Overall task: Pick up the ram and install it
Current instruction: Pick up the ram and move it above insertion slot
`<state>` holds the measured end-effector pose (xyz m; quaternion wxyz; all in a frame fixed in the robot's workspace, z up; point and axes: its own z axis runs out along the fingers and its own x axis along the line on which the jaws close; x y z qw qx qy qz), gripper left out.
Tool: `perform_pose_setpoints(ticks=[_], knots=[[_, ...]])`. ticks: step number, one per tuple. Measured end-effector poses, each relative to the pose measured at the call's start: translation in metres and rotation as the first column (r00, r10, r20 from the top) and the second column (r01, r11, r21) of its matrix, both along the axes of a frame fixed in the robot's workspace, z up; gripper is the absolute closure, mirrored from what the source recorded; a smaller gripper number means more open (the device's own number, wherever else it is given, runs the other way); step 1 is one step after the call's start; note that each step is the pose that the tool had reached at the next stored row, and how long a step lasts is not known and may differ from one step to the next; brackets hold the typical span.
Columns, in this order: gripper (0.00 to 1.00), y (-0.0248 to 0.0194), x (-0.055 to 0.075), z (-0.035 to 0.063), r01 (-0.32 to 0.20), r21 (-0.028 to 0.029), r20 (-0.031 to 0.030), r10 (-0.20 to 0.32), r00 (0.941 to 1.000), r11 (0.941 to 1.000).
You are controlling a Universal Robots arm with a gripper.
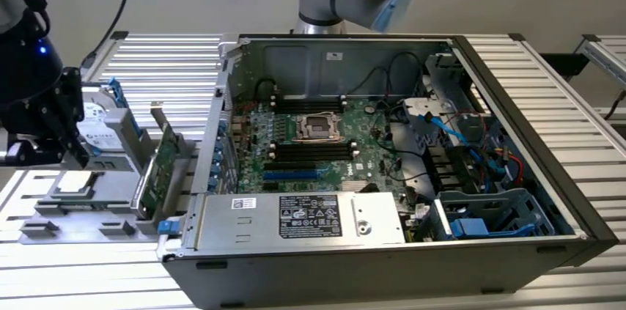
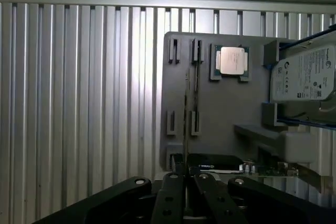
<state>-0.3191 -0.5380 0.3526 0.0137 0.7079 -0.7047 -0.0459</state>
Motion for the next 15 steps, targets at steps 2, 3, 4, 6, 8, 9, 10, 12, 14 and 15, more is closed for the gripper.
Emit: perform_pose_setpoints(ticks=[2, 3, 4, 6, 8, 9, 10, 12, 14, 15], knots=[[0.87, 0.0000, 0.009, 0.0086, -0.001, 0.0001, -0.0049, 0.001, 1.0000, 1.0000], [0.87, 0.0000, 0.012, 0.0126, -0.002, 0.0001, -0.0080, 0.002, 1.0000, 1.0000], [0.87, 0.0000, 0.016, 0.0170, -0.002, 0.0001, -0.0113, 0.002, 0.9999, 1.0000], [0.87, 0.0000, 0.024, 0.0251, -0.003, 0.0002, -0.0173, 0.003, 0.9998, 1.0000], [0.87, 0.0000, 0.032, 0.0334, -0.004, 0.0002, -0.0232, 0.004, 0.9997, 1.0000], [0.87, 0.0000, 0.036, 0.0375, -0.005, 0.0003, -0.0259, 0.005, 0.9997, 1.0000], [0.87, 0.0000, 0.039, 0.0418, -0.005, 0.0002, -0.0286, 0.005, 0.9996, 1.0000], [0.87, 0.0000, 0.048, 0.0506, -0.007, 0.0003, -0.0341, 0.007, 0.9994, 1.0000], [0.87, 0.0000, 0.057, 0.0587, -0.007, 0.0002, -0.0389, 0.007, 0.9992, 1.0000], [0.87, 0.0000, 0.061, 0.0623, -0.007, 0.0004, -0.0412, 0.007, 0.9991, 1.0000]])
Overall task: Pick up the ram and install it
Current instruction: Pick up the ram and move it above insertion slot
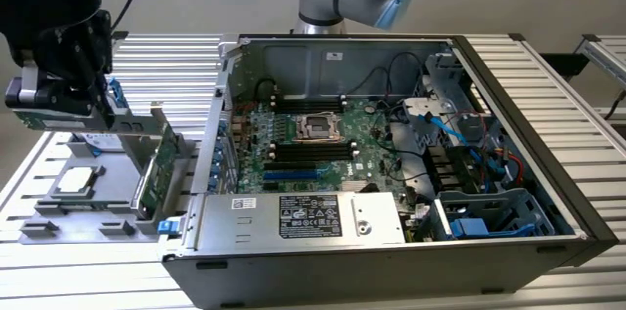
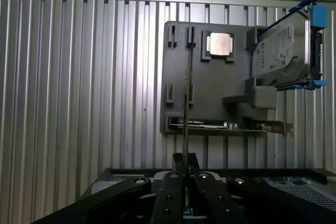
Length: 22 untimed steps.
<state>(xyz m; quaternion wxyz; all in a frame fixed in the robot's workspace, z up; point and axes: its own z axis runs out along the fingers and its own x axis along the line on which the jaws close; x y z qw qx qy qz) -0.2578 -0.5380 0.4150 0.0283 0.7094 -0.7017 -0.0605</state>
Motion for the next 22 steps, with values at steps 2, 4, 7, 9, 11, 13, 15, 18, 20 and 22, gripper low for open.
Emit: perform_pose_setpoints(ticks=[2, 4, 7, 9, 11, 13, 15, 18, 20, 22], knots=[[0.87, 0.0000, 0.009, 0.0068, 0.000, 0.0000, -0.0044, 0.000, 1.0000, 1.0000], [0.87, 0.0000, 0.018, 0.0113, 0.000, 0.0014, -0.0062, 0.000, 1.0000, 1.0000], [0.87, 0.0000, 0.032, 0.0144, 0.000, 0.0055, -0.0071, 0.000, 1.0000, 1.0000], [0.87, 0.0000, 0.041, 0.0148, 0.000, 0.0091, -0.0071, 0.000, 1.0000, 1.0000], [0.87, 0.0000, 0.050, 0.0148, 0.000, 0.0133, -0.0071, 0.000, 1.0000, 0.9999], [0.87, 0.0000, 0.059, 0.0148, 0.000, 0.0171, -0.0071, 0.000, 1.0000, 0.9999], [0.87, 0.0000, 0.068, 0.0148, 0.000, 0.0206, -0.0071, 0.000, 1.0000, 0.9998], [0.87, 0.0000, 0.082, 0.0149, 0.000, 0.0259, -0.0070, 0.000, 1.0000, 0.9997], [0.87, 0.0000, 0.091, 0.0148, 0.000, 0.0281, -0.0060, 0.000, 1.0000, 0.9996], [0.87, 0.0001, 0.100, 0.0148, 0.000, 0.0290, -0.0035, 0.000, 1.0000, 0.9996]])
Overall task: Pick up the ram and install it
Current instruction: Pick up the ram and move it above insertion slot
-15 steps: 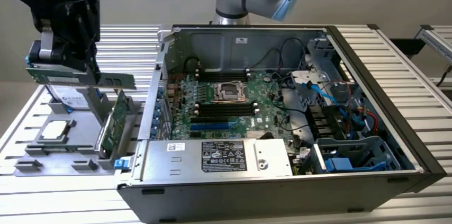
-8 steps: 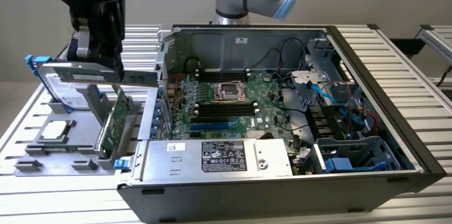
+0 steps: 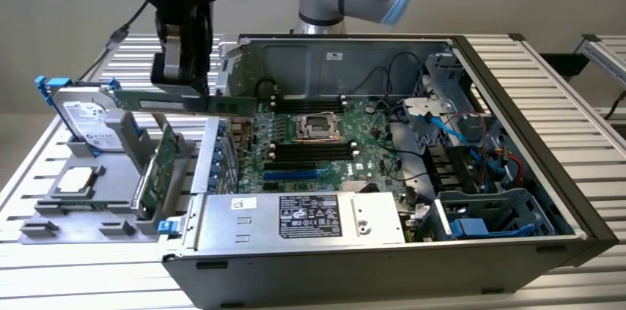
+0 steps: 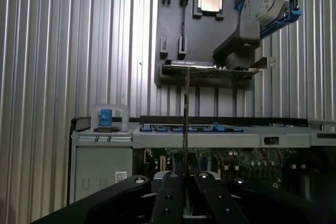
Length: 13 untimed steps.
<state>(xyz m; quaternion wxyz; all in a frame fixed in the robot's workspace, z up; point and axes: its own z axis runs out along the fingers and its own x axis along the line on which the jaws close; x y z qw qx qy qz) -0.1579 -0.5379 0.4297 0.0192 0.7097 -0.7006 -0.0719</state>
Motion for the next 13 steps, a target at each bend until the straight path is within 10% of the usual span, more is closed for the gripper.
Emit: perform_pose_setpoints(ticks=[13], knots=[[0.87, 0.0037, 0.041, -0.0049, 0.000, 0.0001, 0.0399, 0.000, 0.9992, 1.0000]])
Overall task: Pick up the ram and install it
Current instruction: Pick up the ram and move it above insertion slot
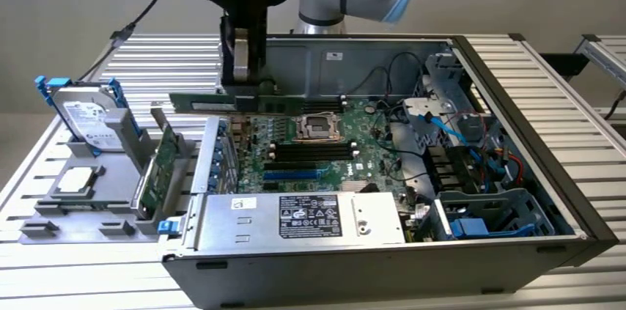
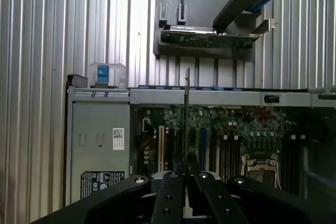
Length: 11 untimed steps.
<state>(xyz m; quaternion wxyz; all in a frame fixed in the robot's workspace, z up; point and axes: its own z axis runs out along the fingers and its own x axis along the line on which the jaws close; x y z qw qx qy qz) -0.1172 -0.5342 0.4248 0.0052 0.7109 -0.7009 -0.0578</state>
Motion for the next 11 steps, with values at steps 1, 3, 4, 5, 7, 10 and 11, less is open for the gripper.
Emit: perform_pose_setpoints(ticks=[1, 3, 4, 5, 7, 10, 11], knots=[[0.87, 0.0010, 0.004, -0.0011, 0.000, 0.0001, 0.0007, 0.000, 1.0000, 1.0000], [0.87, 0.0034, 0.012, -0.0035, 0.000, 0.0001, 0.0012, 0.000, 1.0000, 1.0000], [0.87, 0.0048, 0.015, -0.0050, 0.000, -0.0001, 0.0012, 0.000, 1.0000, 1.0000], [0.87, 0.0063, 0.019, -0.0066, 0.000, -0.0001, 0.0012, 0.000, 1.0000, 1.0000], [0.87, 0.0096, 0.028, -0.0102, 0.000, 0.0001, 0.0013, 0.000, 1.0000, 1.0000], [0.87, 0.0144, 0.039, -0.0156, 0.000, 0.0000, 0.0012, 0.000, 1.0000, 1.0000], [0.87, 0.0160, 0.043, -0.0173, 0.000, -0.0001, 0.0012, 0.000, 1.0000, 1.0000]])
